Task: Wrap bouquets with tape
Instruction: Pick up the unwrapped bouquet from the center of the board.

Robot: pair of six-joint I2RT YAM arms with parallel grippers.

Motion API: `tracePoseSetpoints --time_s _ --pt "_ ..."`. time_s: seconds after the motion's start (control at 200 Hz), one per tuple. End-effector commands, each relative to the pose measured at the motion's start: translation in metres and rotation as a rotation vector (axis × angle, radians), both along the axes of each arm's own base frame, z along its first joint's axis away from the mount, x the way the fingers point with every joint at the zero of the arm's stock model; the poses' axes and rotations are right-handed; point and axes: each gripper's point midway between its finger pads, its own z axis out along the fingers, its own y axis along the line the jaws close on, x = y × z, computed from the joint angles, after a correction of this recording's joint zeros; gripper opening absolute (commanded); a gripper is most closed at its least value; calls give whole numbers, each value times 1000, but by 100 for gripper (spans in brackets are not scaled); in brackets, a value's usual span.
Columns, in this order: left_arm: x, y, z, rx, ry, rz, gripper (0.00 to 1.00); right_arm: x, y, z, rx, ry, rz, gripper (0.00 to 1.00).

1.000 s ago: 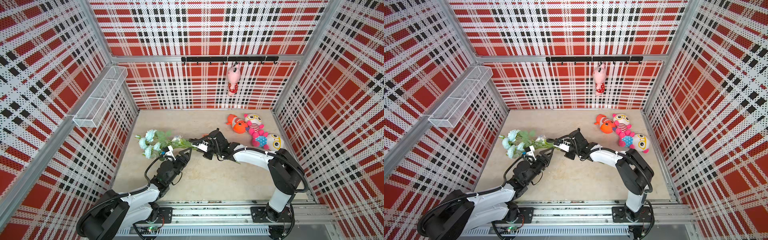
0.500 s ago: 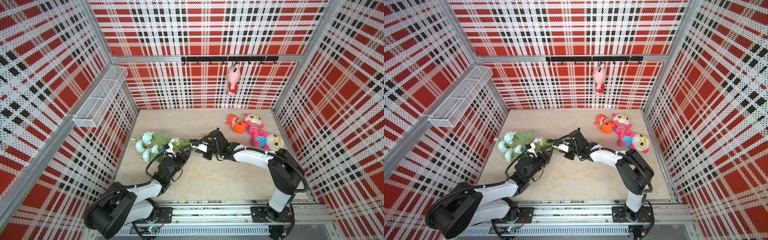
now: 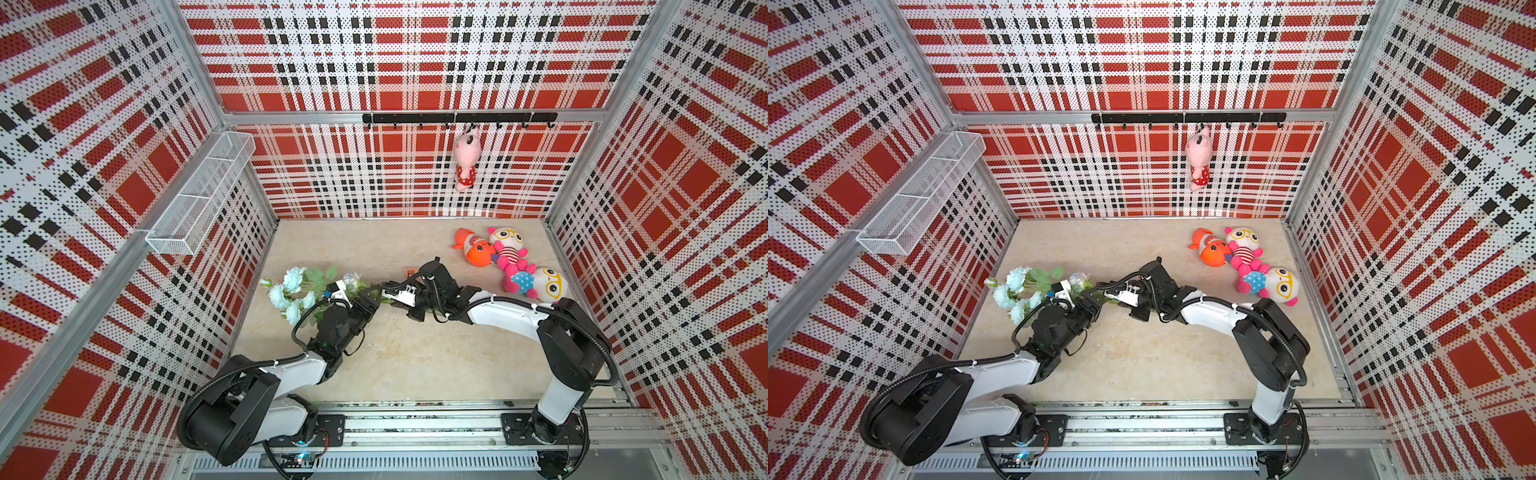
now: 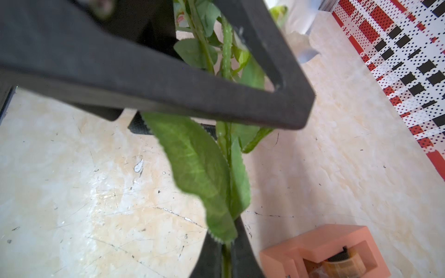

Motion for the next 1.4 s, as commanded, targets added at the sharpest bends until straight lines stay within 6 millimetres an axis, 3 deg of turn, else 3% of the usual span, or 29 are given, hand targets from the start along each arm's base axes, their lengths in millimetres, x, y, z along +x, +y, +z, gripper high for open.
tracePoseSetpoints --time_s 0.0,0.1,0.2,0.391,0.521,0.646,0.736,0.992,1.072,1.212,1.288,1.393 --pt "8 -5 12 14 -45 -17 59 -12 8 24 62 -48 71 0" --pt "8 -6 7 18 -34 -25 55 -14 8 23 62 -49 78 0" --pt "6 -4 10 11 -45 -19 39 -10 6 21 52 -60 58 0" --pt "3 0 10 5 -47 -10 17 -1 2 7 -2 -52 4 0" --pt "3 2 9 7 -46 -3 13 -7 1 6 -4 -42 28 16" --pt "3 5 10 5 -47 0 8 -10 0 10 14 -56 38 20" --pt "4 8 13 2 -55 10 7 -11 0 13 18 -44 37 34" --pt "4 9 14 5 -59 18 6 5 -9 13 24 -70 -87 40" --pt "4 7 13 16 -56 15 5 10 -7 12 20 -50 -116 37" --pt "5 6 13 23 -56 17 6 16 -6 5 18 -35 -147 24" --pt "6 6 13 27 -56 15 6 17 -6 4 20 -31 -153 10" --pt "6 5 15 24 -61 15 10 15 -5 3 20 -26 -145 7"
